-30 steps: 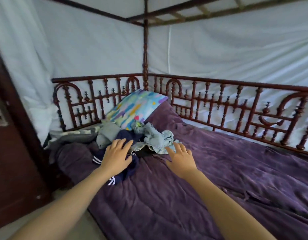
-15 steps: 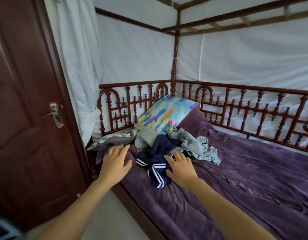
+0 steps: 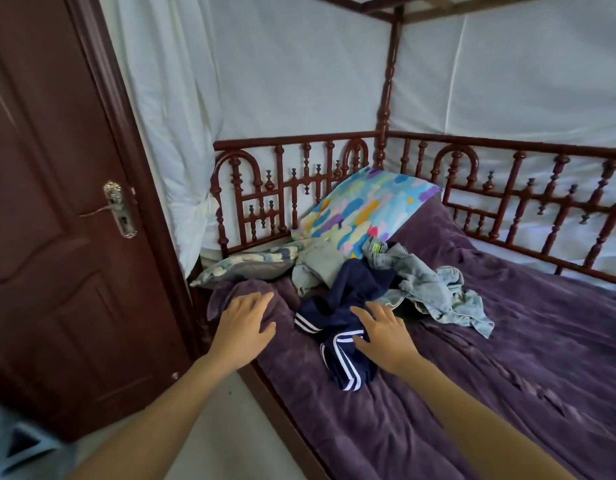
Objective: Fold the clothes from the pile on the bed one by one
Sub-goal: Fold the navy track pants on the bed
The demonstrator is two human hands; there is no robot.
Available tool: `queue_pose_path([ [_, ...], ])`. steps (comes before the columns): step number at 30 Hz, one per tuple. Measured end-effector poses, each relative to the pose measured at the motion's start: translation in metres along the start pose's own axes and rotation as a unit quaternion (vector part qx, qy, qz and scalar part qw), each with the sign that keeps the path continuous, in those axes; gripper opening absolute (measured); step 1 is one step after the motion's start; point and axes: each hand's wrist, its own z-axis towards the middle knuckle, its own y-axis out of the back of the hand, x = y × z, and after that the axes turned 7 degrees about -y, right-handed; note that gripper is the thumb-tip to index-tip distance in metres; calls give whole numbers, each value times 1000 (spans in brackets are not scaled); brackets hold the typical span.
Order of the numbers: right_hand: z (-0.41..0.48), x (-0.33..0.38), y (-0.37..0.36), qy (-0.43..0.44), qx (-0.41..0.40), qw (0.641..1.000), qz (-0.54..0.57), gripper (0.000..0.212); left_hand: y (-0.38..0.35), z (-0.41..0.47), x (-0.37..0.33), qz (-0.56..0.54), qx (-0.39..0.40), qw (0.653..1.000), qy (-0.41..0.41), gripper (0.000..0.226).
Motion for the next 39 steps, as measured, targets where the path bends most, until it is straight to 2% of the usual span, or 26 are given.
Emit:
queue_pose_path([
  [7,81,-33,-61,-30,101,994,10,58,-63,61,31,-19,79,995,57,59],
  [14,113,-42,-118,-39,195,980,11,59,-129,77,53,-43,163,979,112,60],
  [19,124,-30,-150,-55,249,967,20,65,-155,113,63,-83,192,972,106,59],
  [24,139,-22,-177,-135,279,951,-3,75,-191,154,69,-127,228,964,59,57],
  [31,178,-17,-165,-299,203,925,119,54,-231,230,95,-180,276,943,-37,56],
  [34,201,-31,-132,-380,107,899,187,47,-241,266,101,-196,294,932,-79,57],
  [37,216,-52,-95,-463,-35,845,264,42,-252,293,89,-220,315,911,-150,60],
  [39,219,-64,-76,-512,-99,786,332,41,-257,299,68,-245,329,885,-218,65],
])
